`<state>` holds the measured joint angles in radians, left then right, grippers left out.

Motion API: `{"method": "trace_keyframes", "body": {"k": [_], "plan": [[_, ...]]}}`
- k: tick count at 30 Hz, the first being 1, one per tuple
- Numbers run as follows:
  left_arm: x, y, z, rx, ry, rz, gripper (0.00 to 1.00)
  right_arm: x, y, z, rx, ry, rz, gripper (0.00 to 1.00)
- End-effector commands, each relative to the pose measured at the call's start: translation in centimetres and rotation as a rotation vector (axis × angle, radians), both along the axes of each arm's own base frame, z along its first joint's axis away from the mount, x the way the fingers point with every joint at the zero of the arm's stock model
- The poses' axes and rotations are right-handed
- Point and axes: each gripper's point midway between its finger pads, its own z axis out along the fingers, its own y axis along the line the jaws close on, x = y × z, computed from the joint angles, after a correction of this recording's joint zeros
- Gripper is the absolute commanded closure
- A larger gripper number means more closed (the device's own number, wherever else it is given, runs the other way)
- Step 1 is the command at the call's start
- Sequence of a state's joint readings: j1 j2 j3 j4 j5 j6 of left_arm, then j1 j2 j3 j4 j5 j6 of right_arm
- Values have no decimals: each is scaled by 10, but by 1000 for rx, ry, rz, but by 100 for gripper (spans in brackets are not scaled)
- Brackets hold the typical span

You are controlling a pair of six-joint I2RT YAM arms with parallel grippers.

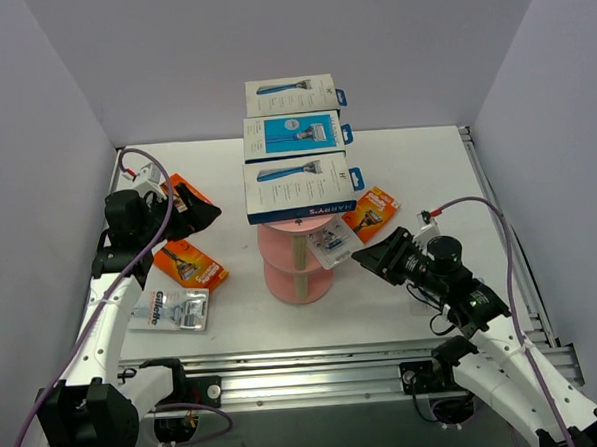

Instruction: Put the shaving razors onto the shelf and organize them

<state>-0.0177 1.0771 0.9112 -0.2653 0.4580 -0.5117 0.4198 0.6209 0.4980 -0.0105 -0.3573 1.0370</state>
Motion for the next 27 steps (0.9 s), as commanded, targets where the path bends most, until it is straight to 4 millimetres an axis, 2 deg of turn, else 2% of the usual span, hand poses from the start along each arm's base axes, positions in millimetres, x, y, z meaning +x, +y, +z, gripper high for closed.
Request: {"method": "trace_keyframes", "body": {"k": [1, 15, 22, 27], "plan": [[5, 1, 14, 7, -63, -7, 3, 9, 4, 15, 46, -53, -21, 59], [5, 1, 14, 9, -61, -8, 3, 14, 20, 9, 93, -43, 9, 60], [5, 1, 13, 9, -58, -8, 3, 18, 30, 9, 110, -48, 22, 69], [5, 0, 12, 9, -55, -11, 3, 20, 29, 9, 103, -53, 10, 77]]}}
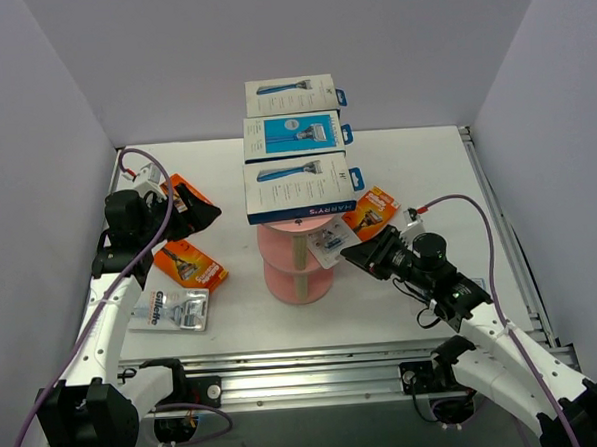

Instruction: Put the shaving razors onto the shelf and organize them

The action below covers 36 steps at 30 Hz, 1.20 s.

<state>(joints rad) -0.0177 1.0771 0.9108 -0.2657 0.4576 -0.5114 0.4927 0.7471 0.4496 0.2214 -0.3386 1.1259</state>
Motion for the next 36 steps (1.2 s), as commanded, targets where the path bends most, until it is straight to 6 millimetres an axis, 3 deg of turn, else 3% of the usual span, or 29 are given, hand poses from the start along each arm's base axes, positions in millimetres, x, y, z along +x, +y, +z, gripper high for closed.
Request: {"method": "trace_keyframes", "body": {"k": [1, 11, 21, 28, 36], "plan": [[5, 0, 13, 8, -57, -11, 3, 7, 1, 12, 20, -51, -21, 78], [5, 0, 13, 9, -59, -10, 3, 14, 4, 13, 19, -55, -26, 90], [5, 0, 14, 7, -60, -13, 3, 29, 9, 37, 2, -104, -22, 99], [5, 0, 12, 6, -54, -13, 3, 50, 7, 55, -2, -145, -4, 100], [5, 0, 13, 7, -57, -14, 3, 69, -4, 72, 26, -186, 136, 100]]}}
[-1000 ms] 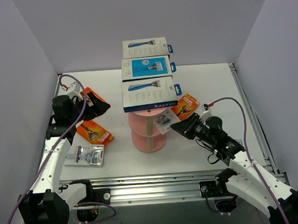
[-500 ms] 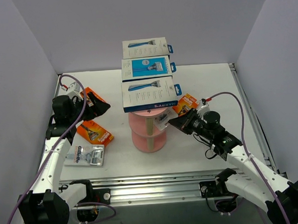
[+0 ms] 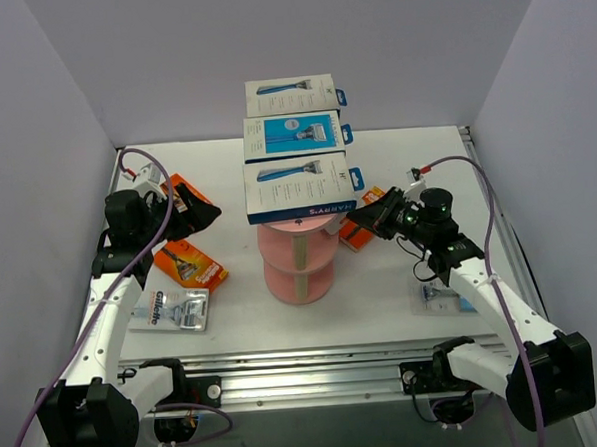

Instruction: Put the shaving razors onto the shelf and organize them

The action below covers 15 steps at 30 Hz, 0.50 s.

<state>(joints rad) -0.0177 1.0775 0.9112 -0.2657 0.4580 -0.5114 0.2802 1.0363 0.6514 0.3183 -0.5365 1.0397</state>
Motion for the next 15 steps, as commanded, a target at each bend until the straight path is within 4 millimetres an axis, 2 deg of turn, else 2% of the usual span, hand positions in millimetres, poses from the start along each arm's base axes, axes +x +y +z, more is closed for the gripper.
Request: {"method": "trace_keyframes", "body": {"k": [1, 15], "plan": [[5, 0, 13, 7, -57, -14, 3, 2, 11, 39, 24, -134, 147, 100], [5, 0, 13, 5, -57, -14, 3, 2, 25, 48, 98, -161, 324, 100]]}}
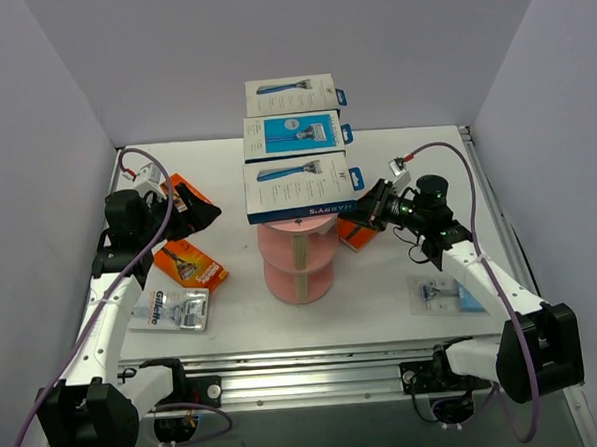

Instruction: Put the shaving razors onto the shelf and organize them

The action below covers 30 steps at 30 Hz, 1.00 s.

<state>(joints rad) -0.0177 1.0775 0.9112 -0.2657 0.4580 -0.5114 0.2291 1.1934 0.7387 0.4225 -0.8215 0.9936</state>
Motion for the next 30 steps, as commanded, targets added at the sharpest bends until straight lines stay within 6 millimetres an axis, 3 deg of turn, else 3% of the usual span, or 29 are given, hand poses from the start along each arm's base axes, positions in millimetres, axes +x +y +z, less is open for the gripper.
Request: {"method": "trace_keyframes", "body": {"k": [1, 6, 12, 19, 20, 23, 27, 30], "plan": [[5, -1, 13, 5, -57, -16, 3, 0, 7, 31, 61, -110, 100, 100], [4, -1, 14, 5, -61, -16, 3, 7, 3, 39, 90, -116, 122, 100], [4, -1, 15, 2, -62, -18, 3, 17, 6, 34, 94, -88, 176, 100], [4, -2, 16, 0, -64, -20, 3, 33, 6, 15, 29, -41, 186, 100], [4, -2, 16, 0, -64, -20, 3, 36, 5, 18, 24, -49, 181, 94], [4, -2, 16, 0, -66, -20, 3, 46, 0, 19, 0, -51, 156, 92], [5, -2, 14, 0, -60, -20, 3, 57, -7, 27, -10, -52, 118, 71], [4, -2, 15, 1, -62, -21, 3, 64, -15, 30, -29, -50, 77, 65]]}}
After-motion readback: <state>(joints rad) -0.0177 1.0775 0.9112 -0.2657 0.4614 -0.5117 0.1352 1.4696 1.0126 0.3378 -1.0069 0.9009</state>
